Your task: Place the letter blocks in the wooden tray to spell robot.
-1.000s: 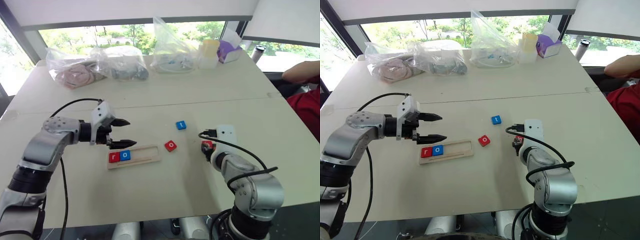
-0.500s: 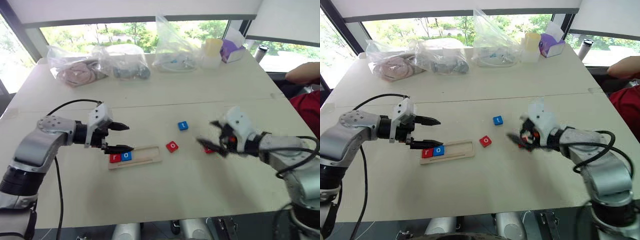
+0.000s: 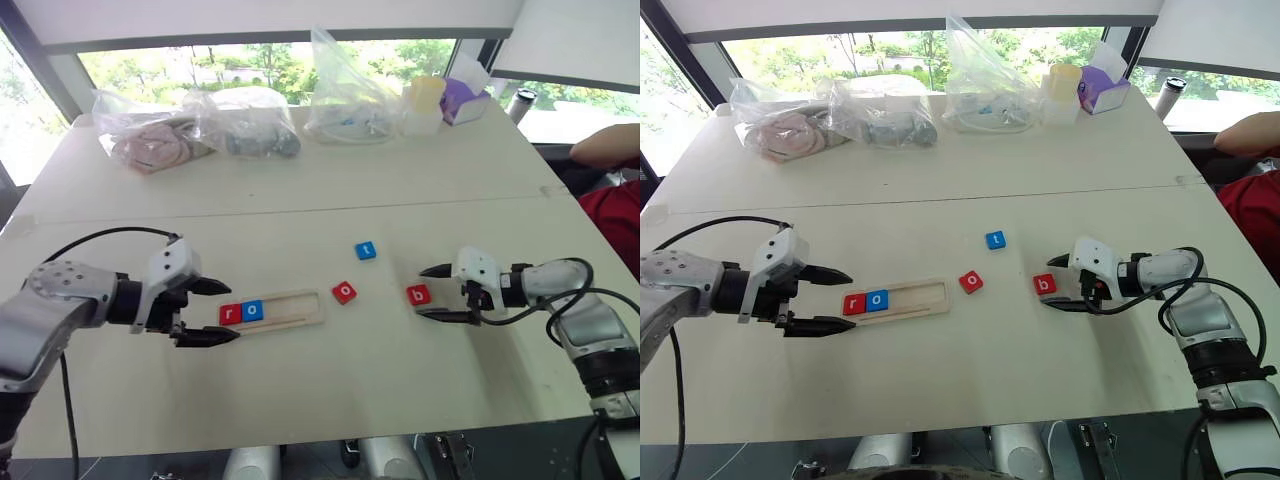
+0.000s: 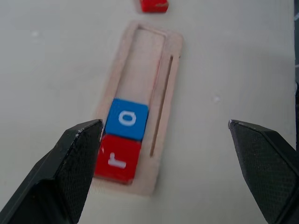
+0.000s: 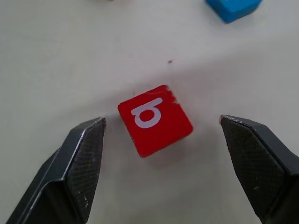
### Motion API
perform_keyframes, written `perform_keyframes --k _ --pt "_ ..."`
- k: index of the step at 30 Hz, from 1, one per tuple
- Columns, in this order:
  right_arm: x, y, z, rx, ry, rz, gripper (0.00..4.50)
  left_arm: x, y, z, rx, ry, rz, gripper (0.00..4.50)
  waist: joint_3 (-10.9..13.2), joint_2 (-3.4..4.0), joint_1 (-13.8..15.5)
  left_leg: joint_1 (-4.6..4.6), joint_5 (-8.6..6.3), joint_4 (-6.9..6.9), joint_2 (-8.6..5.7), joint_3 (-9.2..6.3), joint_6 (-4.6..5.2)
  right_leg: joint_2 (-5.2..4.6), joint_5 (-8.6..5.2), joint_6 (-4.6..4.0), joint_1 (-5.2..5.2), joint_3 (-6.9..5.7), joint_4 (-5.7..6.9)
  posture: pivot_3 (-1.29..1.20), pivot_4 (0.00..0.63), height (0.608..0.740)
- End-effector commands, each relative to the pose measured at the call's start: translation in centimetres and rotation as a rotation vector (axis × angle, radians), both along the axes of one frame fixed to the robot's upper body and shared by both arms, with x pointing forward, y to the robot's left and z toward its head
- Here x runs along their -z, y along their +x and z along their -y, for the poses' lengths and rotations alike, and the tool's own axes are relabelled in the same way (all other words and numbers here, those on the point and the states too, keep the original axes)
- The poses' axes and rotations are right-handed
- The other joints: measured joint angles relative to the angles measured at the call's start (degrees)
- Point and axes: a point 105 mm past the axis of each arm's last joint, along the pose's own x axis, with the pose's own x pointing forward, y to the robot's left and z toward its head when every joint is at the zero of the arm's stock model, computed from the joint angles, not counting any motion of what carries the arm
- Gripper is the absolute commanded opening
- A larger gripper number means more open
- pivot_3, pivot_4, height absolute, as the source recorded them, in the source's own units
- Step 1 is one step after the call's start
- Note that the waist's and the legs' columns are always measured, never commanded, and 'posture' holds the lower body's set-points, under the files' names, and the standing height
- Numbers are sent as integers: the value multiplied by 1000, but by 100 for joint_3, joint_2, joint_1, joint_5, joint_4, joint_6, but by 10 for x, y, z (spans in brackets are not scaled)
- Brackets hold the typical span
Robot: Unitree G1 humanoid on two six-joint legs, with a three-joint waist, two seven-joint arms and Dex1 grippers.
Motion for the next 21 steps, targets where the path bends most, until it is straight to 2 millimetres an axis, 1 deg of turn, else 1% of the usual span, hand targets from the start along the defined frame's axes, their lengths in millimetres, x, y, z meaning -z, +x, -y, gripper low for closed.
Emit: perform_keyframes --k 1,4,5,6,9,10,13,17,18,19,21 --pt "1 5 1 -36 -21 31 4003 -10 -1 -1 -9 4 55 4500 0 0 -5 -1 0 5 0 0 0 -1 -1 -2 1 0 0 0 150 740" --pt "2 5 -2 -69 -13 31 4003 -8 -2 -2 -19 13 58 4500 0 0 -7 1 0 17 0 3 0 -3 1 -7 8 6 1 0 150 740" --pt "1 4 -2 -80 -10 29 3472 -8 -2 -3 -24 14 58 4500 0 0 -6 2 0 20 0 3 0 -2 1 -8 9 6 1 0 150 740" --pt "0 2 -2 -91 -7 26 3191 -8 -2 -4 -28 15 59 4500 0 0 -6 2 0 22 0 3 0 -2 2 -8 10 6 2 0 150 740" --pt "-3 -1 -4 -107 3 24 1567 -7 -1 -8 -40 24 59 4500 0 0 -5 2 0 27 0 3 0 -1 4 -11 11 7 5 0 150 740" --pt "-5 -1 -5 -106 11 25 1139 -6 -1 -9 -44 28 59 4500 0 1 -5 3 0 27 0 3 0 -1 4 -11 12 7 5 0 150 740" --pt "-17 2 -13 -78 54 24 1134 -5 0 -13 -53 34 56 4500 1 3 -9 6 0 28 0 4 0 -1 4 -12 14 8 5 0 150 740" --pt "-57 0 -63 -96 241 4 1134 -6 4 -24 -95 50 56 4500 2 5 -26 4 0 28 3 5 0 2 7 -13 6 13 15 0 150 740" --pt "-63 -3 -75 -120 259 -2 1134 -7 4 -28 -105 56 56 4500 2 6 -25 4 0 28 6 4 0 3 11 -12 3 14 16 0 150 740" --pt "-66 -6 -83 -134 267 -8 1134 -7 4 -30 -111 60 56 4500 3 7 -20 4 0 27 7 3 0 4 14 -7 1 14 19 0 150 740" --pt "-68 -7 -110 -176 241 11 1134 -7 0 -39 -123 96 49 4500 3 7 -13 0 0 27 8 -1 0 5 12 -10 -3 10 20 0 150 740"
